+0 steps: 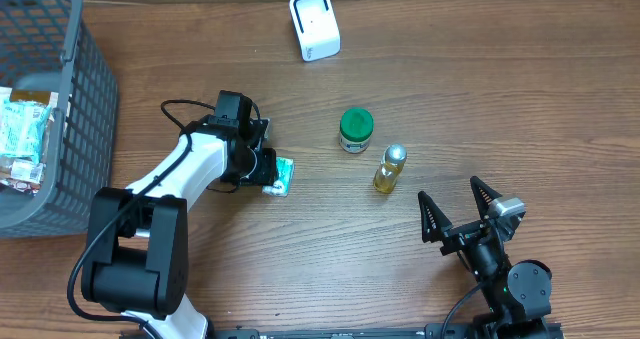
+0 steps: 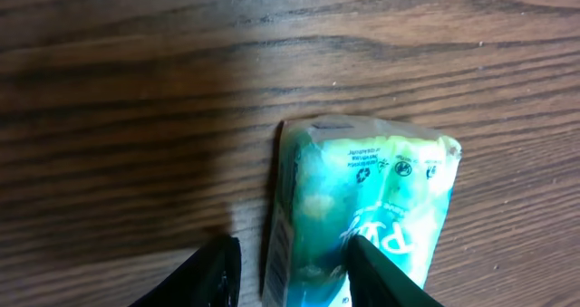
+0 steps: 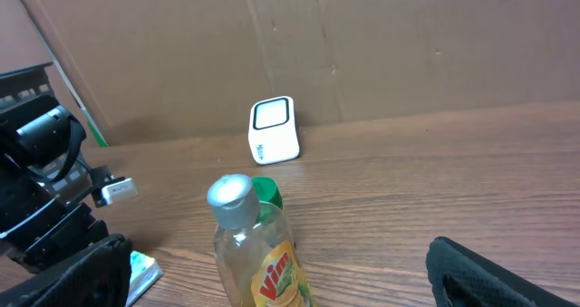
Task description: Scan the item barcode
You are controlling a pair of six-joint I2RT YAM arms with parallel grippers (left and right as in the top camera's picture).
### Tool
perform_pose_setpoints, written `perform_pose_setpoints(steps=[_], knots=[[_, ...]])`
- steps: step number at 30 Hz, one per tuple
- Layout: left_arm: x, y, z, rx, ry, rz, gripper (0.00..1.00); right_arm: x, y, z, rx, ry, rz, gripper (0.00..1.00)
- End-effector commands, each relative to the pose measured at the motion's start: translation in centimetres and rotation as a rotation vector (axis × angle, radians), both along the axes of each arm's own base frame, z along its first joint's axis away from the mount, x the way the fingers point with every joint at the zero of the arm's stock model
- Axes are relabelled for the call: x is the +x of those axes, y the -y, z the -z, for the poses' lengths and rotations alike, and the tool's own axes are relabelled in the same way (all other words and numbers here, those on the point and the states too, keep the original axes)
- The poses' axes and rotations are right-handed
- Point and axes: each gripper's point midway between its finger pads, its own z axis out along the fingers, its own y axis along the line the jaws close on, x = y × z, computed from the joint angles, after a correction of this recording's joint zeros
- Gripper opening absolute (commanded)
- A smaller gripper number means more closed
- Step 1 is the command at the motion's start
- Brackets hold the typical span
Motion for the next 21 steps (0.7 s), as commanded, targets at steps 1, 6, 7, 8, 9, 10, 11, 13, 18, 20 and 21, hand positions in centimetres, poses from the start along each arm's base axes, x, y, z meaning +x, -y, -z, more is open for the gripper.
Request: perform_pose_setpoints(steps=[1, 6, 7, 8, 9, 10, 11, 13, 18, 20, 21], knots=[[-0.8, 0.3, 1.4, -0.002, -0.046, -0.007, 0.36, 0.0, -0.1, 0.3, -0.007, 0.002, 0.001, 1.0], [-1.1, 0.9, 1.9, 0.001, -0.06, 0.004, 0.22, 0.0, -0.1, 0.3, -0.007, 0.002, 0.001, 1.0], [-1.1, 0.9, 1.9, 0.001, -0.06, 0.005, 0.04, 0.0, -0.1, 0.3, -0.007, 0.002, 0.001, 1.0], [-1.1, 0.9, 1.8, 0.001, -0.059, 0.005, 0.04, 0.0, -0.1, 0.3, -0.007, 0.002, 0.001, 1.0], [-0.4, 0.8, 1.3, 0.006, -0.046, 0.002, 0.04, 0.0, -0.1, 0.3, -0.007, 0.002, 0.001, 1.0], [0.0, 0.8, 0.9, 0.012, -0.037, 0.0, 0.04, 0.0, -0.1, 0.3, -0.007, 0.003, 0.001, 1.0], [0.9, 0.5, -0.1, 0.035, -0.016, -0.005, 0.04, 0.0, -0.1, 0.3, -0.007, 0.002, 0.001, 1.0], [2.4, -0.1, -2.2, 0.09, 0.015, -0.025, 0.04, 0.0, -0.1, 0.3, -0.007, 0.002, 0.001, 1.0], [4.3, -1.5, -6.0, 0.268, 0.076, -0.063, 0.04, 0.0, -0.1, 0.3, -0.007, 0.002, 0.0, 1.0], [4.6, -2.1, -6.7, 0.385, 0.117, -0.076, 0.04, 0.0, -0.1, 0.3, -0.007, 0.002, 0.001, 1.0], [4.7, -2.4, -6.9, 0.434, 0.135, -0.082, 0.04, 0.0, -0.1, 0.3, -0.007, 0.002, 0.001, 1.0]])
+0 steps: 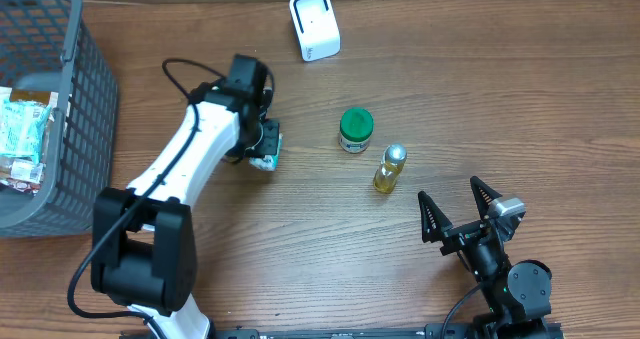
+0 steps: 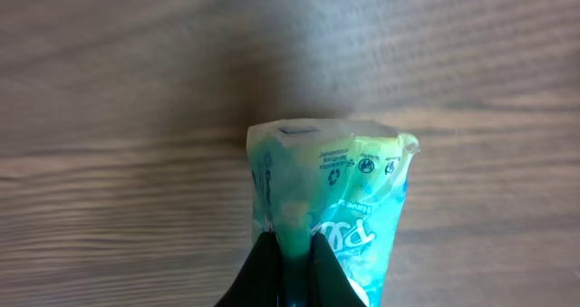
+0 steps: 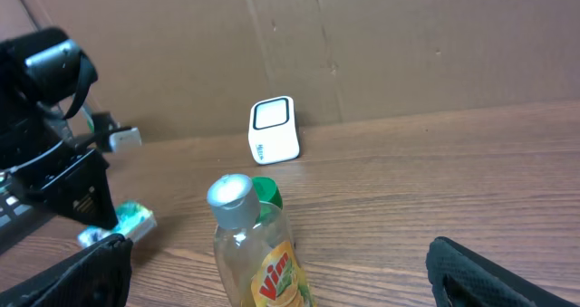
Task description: Scan the item barcode
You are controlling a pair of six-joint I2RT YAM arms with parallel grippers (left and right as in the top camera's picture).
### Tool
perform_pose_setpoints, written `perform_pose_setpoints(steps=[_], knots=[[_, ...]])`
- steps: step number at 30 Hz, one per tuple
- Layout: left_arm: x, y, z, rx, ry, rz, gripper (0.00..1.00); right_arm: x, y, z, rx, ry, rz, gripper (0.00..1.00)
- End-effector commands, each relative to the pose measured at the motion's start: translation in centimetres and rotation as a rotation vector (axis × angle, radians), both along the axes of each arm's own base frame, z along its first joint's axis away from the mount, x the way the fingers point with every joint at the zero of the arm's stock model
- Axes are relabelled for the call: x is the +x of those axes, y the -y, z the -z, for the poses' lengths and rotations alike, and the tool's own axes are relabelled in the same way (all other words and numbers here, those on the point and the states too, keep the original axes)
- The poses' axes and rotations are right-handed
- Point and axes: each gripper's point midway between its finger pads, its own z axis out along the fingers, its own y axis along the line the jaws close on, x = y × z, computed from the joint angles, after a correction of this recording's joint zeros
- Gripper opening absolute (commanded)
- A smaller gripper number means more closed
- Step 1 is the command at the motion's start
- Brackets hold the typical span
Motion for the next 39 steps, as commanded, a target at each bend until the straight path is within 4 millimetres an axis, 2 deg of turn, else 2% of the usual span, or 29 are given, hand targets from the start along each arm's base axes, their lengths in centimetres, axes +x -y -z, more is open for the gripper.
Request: perform_pose_setpoints(steps=[1, 7, 10, 16, 19, 27, 30, 39], knots=[[1.1, -2.2, -1.5, 0.332, 0.132, -0.063, 0.04, 0.0, 0.0, 0.3, -0.007, 0.002, 0.001, 1.0], [1.3, -3.3, -3.2, 0.673, 0.298, -0.096, 0.04, 0.0, 0.0, 0.3, -0.007, 0.002, 0.001, 1.0], [1.5, -3.1, -2.1, 0.788, 0.325, -0.059, 0.04, 0.0, 0.0, 0.3, -0.007, 0.002, 0.001, 1.0], [1.5, -4.0, 1.2, 0.935, 0.294, -0.043, 0.04, 0.0, 0.0, 0.3, -0.007, 0.003, 0.001, 1.0], [1.4, -4.1, 2.2, 0.945, 0.281, -0.048, 0.04, 0.0, 0.0, 0.3, -0.007, 0.003, 0.001, 1.0], [1.3, -3.7, 2.9, 0.905, 0.266, -0.05, 0.1, 0.0, 0.0, 0.3, -0.007, 0.002, 0.001, 1.0], [1.2, -3.7, 2.9, 0.902, 0.261, -0.049, 0.16, 0.0, 0.0, 0.3, -0.007, 0.002, 0.001, 1.0], [0.6, -2.7, 4.3, 0.807, 0.207, -0.046, 0.18, 0.0, 0.0, 0.3, -0.007, 0.002, 0.001, 1.0]])
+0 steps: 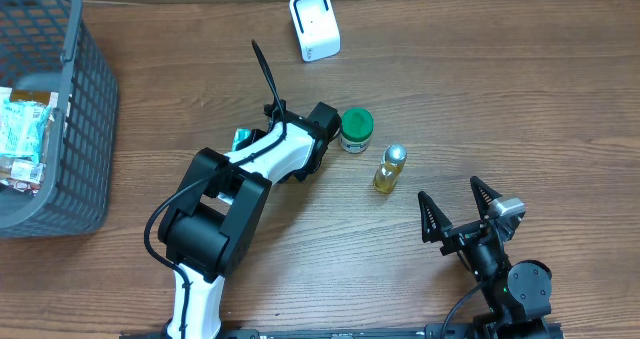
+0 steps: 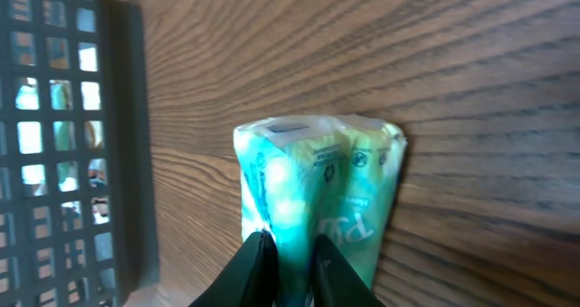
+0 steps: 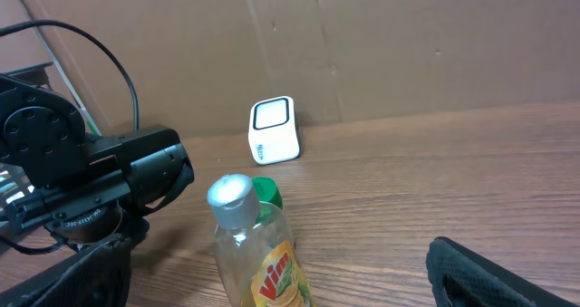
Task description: Scan the item barcode
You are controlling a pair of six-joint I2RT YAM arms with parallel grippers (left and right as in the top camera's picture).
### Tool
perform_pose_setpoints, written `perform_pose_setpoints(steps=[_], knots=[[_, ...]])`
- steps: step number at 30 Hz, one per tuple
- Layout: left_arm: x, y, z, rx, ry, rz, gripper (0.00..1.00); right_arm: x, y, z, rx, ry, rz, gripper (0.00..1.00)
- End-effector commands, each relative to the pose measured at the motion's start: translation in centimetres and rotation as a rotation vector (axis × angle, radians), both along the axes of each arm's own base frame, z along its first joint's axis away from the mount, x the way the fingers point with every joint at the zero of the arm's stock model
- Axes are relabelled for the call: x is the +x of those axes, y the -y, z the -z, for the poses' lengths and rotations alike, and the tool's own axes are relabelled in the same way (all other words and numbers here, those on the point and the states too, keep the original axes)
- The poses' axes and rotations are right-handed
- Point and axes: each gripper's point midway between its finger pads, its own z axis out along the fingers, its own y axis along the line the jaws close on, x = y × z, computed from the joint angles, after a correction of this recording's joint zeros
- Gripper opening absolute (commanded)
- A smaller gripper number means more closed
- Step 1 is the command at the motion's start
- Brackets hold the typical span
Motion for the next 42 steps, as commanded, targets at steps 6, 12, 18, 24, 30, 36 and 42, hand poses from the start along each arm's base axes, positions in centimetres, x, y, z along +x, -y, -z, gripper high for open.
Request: perform_pose_setpoints(steps=[6, 12, 18, 24, 30, 36, 42], knots=[[0.0, 0.9, 0.0, -0.083, 0.019, -0.052, 0.28, 0.0, 0.0, 0.3, -0.007, 0.002, 0.001, 1.0], [1.1, 2.4, -1.8, -0.155, 0.017, -0.067, 0.29, 0.0, 0.0, 0.3, -0.007, 0.002, 0.001, 1.0], [1.8, 3.7, -2.8, -0.232, 0.012, -0.073, 0.4, 0.0, 0.0, 0.3, -0.007, 0.002, 0.001, 1.0], [2.0, 3.4, -4.8, -0.297, -0.067, -0.098, 0.83, 0.0, 0.0, 0.3, -0.007, 0.002, 0.001, 1.0], [0.6, 2.7, -2.8, -0.476, -0.294, -0.087, 0.89, 0.0, 0.0, 0.3, -0.007, 0.002, 0.001, 1.0], [-0.5, 2.0, -0.8, -0.674, -0.429, -0.083, 0.87, 0.0, 0.0, 0.3, -0.007, 0.002, 0.001, 1.0], [-1.5, 1.6, 1.1, -0.698, -0.463, -0.085, 0.87, 0.0, 0.0, 0.3, -0.007, 0.002, 0.001, 1.0]])
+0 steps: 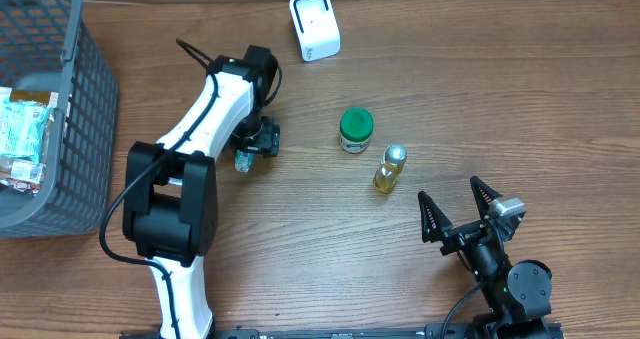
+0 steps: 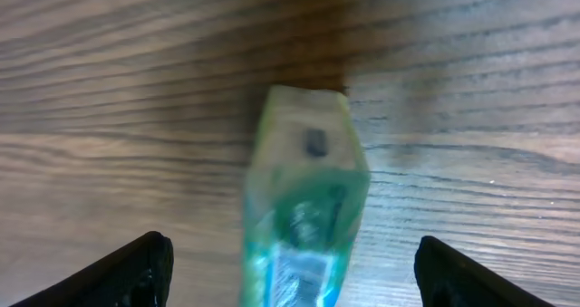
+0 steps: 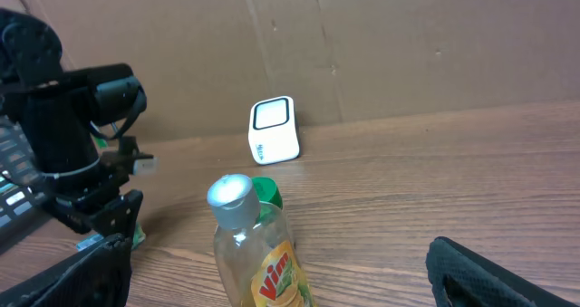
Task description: Scan the item barcode
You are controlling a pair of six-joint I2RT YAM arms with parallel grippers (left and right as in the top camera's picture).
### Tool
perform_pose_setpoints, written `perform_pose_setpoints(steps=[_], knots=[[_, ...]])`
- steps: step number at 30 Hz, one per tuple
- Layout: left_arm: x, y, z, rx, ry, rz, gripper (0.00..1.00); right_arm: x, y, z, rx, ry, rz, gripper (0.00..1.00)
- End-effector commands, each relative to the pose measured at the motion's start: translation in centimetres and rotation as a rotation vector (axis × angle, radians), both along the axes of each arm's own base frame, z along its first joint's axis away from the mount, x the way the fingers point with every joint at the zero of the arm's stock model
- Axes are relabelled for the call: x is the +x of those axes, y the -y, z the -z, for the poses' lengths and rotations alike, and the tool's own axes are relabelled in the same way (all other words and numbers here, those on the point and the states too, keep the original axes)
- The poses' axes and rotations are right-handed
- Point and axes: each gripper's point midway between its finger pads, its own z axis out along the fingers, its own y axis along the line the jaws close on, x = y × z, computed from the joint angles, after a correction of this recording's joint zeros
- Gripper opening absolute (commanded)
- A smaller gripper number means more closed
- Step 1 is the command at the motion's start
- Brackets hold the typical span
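The teal snack packet [image 2: 306, 176] shows end-on and blurred between my left gripper's [image 2: 299, 266] fingers, which stand wide open and clear of it on both sides. From overhead the packet [image 1: 243, 162] is a small teal patch on the wood just under the left gripper [image 1: 256, 141]. The white scanner [image 1: 314, 24] stands at the back of the table, also seen as the scanner [image 3: 274, 130] from the right wrist. My right gripper [image 1: 460, 211] is open and empty near the front right.
A grey basket [image 1: 88, 99] with more packets stands at the far left. A green-lidded jar [image 1: 356, 130] and a yellow Vim bottle [image 1: 389, 168] stand mid-table; the bottle [image 3: 258, 244] is close in front of the right gripper [image 3: 281, 280].
My left gripper was shut on the packet with the wrist turned near the green jar. It now stands open farther left, and the packet is loose between its fingers.
My left gripper stood open around the packet lying on the table. Then it was shut on the packet, a little farther back. Later it held the packet with the wrist turned towards the basket. Now it is open again. The right arm has stayed still.
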Motion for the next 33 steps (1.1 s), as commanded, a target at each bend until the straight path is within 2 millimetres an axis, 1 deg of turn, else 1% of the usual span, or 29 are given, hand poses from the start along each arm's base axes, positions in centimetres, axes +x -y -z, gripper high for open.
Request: perform_pose_setpoints(steps=[1, 3, 4, 6, 7, 10, 11, 12, 13, 15, 16, 17, 21, 22, 23, 24, 25, 26, 27, 29, 30, 33], knots=[[-1.3, 1.3, 1.7, -0.067, -0.043, 0.052, 0.87, 0.0, 0.0, 0.3, -0.007, 0.003, 0.001, 1.0], [-1.3, 1.3, 2.4, -0.068, -0.035, 0.047, 0.87, 0.0, 0.0, 0.3, -0.007, 0.003, 0.001, 1.0], [-1.3, 1.3, 2.9, -0.07, -0.027, 0.04, 0.86, 0.0, 0.0, 0.3, -0.007, 0.003, 0.001, 1.0], [-1.2, 1.2, 3.3, -0.07, -0.016, 0.03, 0.75, 0.0, 0.0, 0.3, -0.007, 0.003, 0.001, 1.0], [-1.2, 1.2, 3.4, -0.07, -0.012, 0.028, 0.66, 0.0, 0.0, 0.3, -0.007, 0.003, 0.001, 1.0], [-0.9, 1.3, 3.6, -0.072, -0.001, 0.028, 0.28, 0.0, 0.0, 0.3, -0.007, 0.003, 0.001, 1.0], [-0.9, 1.3, 3.6, -0.073, 0.001, 0.028, 0.2, 0.0, 0.0, 0.3, -0.007, 0.003, 0.001, 1.0], [-0.9, 1.3, 3.6, -0.073, 0.002, 0.028, 0.17, 0.0, 0.0, 0.3, -0.007, 0.003, 0.001, 1.0], [-0.9, 1.3, 3.6, -0.073, 0.002, 0.029, 0.18, 0.0, 0.0, 0.3, -0.007, 0.003, 0.001, 1.0], [-0.8, 1.3, 3.6, -0.073, 0.004, 0.029, 0.34, 0.0, 0.0, 0.3, -0.007, 0.003, 0.001, 1.0], [-0.8, 1.3, 3.6, -0.074, 0.007, 0.029, 0.44, 0.0, 0.0, 0.3, -0.007, 0.003, 0.001, 1.0], [-0.5, 1.4, 3.6, -0.077, 0.019, 0.029, 0.45, 0.0, 0.0, 0.3, -0.007, 0.003, 0.001, 1.0], [0.5, 1.7, 3.6, -0.088, 0.06, 0.023, 0.44, 0.0, 0.0, 0.3, -0.007, 0.003, 0.001, 1.0], [0.8, 1.7, 3.6, -0.09, 0.072, 0.015, 0.29, 0.0, 0.0, 0.3, -0.007, 0.003, 0.001, 1.0], [1.0, 1.8, 3.6, -0.093, 0.081, 0.008, 0.21, 0.0, 0.0, 0.3, -0.007, 0.003, 0.001, 1.0], [1.1, 1.8, 3.6, -0.094, 0.085, 0.005, 0.19, 0.0, 0.0, 0.3, -0.007, 0.003, 0.001, 1.0], [1.2, 1.8, 3.6, -0.095, 0.089, 0.005, 0.21, 0.0, 0.0, 0.3, -0.007, 0.002, 0.001, 1.0], [1.2, 1.9, 3.6, -0.096, 0.09, 0.004, 0.36, 0.0, 0.0, 0.3, -0.007, 0.003, 0.001, 1.0], [1.2, 1.9, 3.6, -0.099, 0.091, -0.01, 0.39, 0.0, 0.0, 0.3, -0.007, 0.003, 0.001, 1.0], [1.0, 2.6, 3.6, -0.13, 0.087, -0.043, 0.38, 0.0, 0.0, 0.3, -0.007, 0.003, 0.001, 1.0], [0.9, 3.2, 3.7, -0.166, 0.078, -0.061, 0.34, 0.0, 0.0, 0.3, -0.007, 0.003, 0.001, 1.0], [0.8, 5.0, 3.6, -0.238, 0.075, -0.09, 0.3, 0.0, 0.0, 0.3, -0.007, 0.003, 0.001, 1.0]])
